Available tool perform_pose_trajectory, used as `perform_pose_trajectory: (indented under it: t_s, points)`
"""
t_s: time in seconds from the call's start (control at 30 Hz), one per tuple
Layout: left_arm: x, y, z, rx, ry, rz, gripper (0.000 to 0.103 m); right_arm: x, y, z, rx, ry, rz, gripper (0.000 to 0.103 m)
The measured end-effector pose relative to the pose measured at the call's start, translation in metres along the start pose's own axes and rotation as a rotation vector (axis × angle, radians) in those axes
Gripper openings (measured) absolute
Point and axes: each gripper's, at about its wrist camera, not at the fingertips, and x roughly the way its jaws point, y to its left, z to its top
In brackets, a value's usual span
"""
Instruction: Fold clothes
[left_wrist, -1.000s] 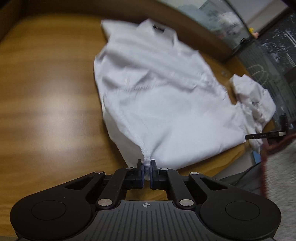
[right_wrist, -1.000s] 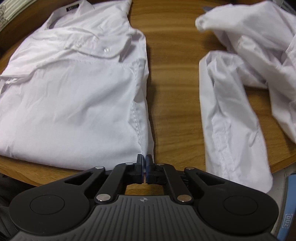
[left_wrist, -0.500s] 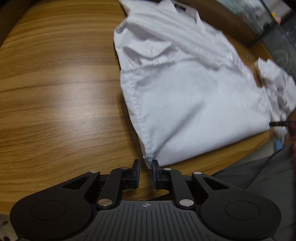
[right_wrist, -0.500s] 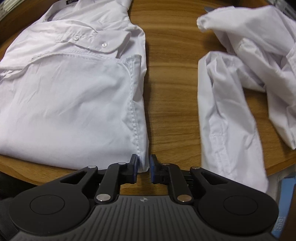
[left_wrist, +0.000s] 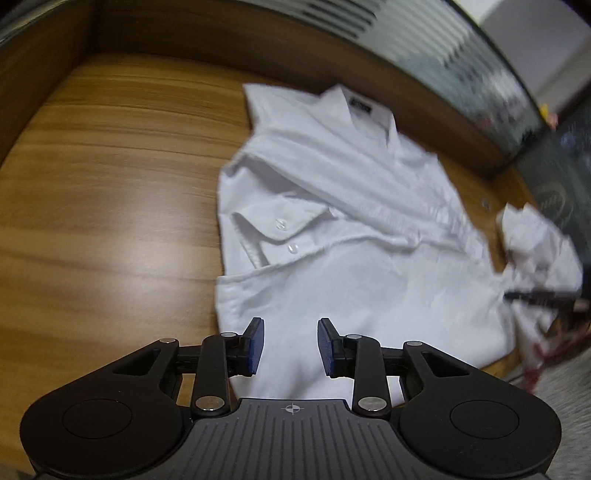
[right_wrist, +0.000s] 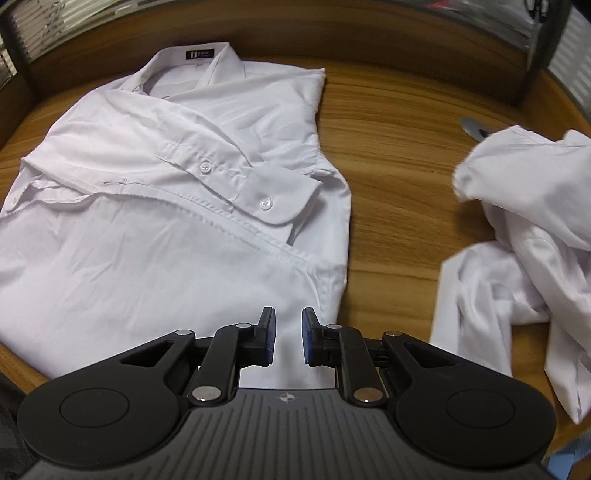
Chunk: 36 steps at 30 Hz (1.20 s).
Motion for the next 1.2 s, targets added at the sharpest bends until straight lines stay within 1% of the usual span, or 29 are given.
perform_pose_trajectory:
  t_s: [0.1,0.2,0.23,0.33,0.4,0.47,0.5,0.53,0.57,0.67,0.77,0.87,0.93,1.0,1.1,1.2]
  points:
    - [0.026,-0.003,-0.002,0.045,0.052,0.047,0.033,0.014,-0.008,-0.001,0.012,0.014,-0.018,0.017]
    - [0.044,0.002,0.0,0.063,0.058,0.102,0.032,0.026,-0.018,-0.001,0.026,0.028,-0.043,0.017]
    - [0.049,0.004,0.002,0.059,0.053,0.121,0.031,0.028,-0.02,0.0,0.031,0.029,-0.044,0.021]
    - [0.051,0.01,0.012,0.048,0.009,0.165,0.03,0.034,-0.025,0.002,0.046,0.031,-0.045,0.028]
    - [0.048,0.01,0.019,0.039,-0.018,0.181,0.03,0.037,-0.029,0.003,0.056,0.033,-0.045,0.029]
    - [0.04,0.007,0.025,0.037,-0.063,0.198,0.034,0.037,-0.03,0.005,0.061,0.024,-0.048,0.029]
    - [0.036,0.006,0.028,0.036,-0.083,0.201,0.036,0.034,-0.028,0.007,0.061,0.013,-0.05,0.029]
    - [0.033,0.006,0.03,0.03,-0.094,0.199,0.042,0.032,-0.027,0.009,0.062,0.003,-0.049,0.029]
    - [0.031,0.006,0.032,0.026,-0.098,0.197,0.043,0.03,-0.026,0.011,0.064,-0.006,-0.047,0.029]
    - [0.035,0.006,0.033,0.05,-0.069,0.206,0.044,0.031,-0.024,0.018,0.064,-0.022,-0.037,0.029]
    - [0.04,0.006,0.034,0.065,-0.041,0.212,0.045,0.044,-0.022,0.022,0.04,0.012,-0.053,0.029]
    - [0.037,0.007,0.038,0.069,-0.04,0.207,0.047,0.05,-0.021,0.025,0.044,0.013,-0.07,0.03]
    - [0.032,0.009,0.045,0.069,-0.049,0.199,0.05,0.043,-0.022,0.027,0.068,-0.01,-0.067,0.03]
    - [0.026,0.012,0.055,0.065,-0.061,0.189,0.051,0.029,-0.02,0.028,0.076,-0.054,-0.052,0.03]
    - [0.02,0.012,0.078,0.104,-0.051,0.157,0.051,0.006,-0.015,0.026,0.079,-0.108,-0.034,0.031]
    - [0.015,0.012,0.103,0.146,-0.038,0.124,0.057,-0.021,-0.006,0.021,0.096,-0.16,-0.022,0.031]
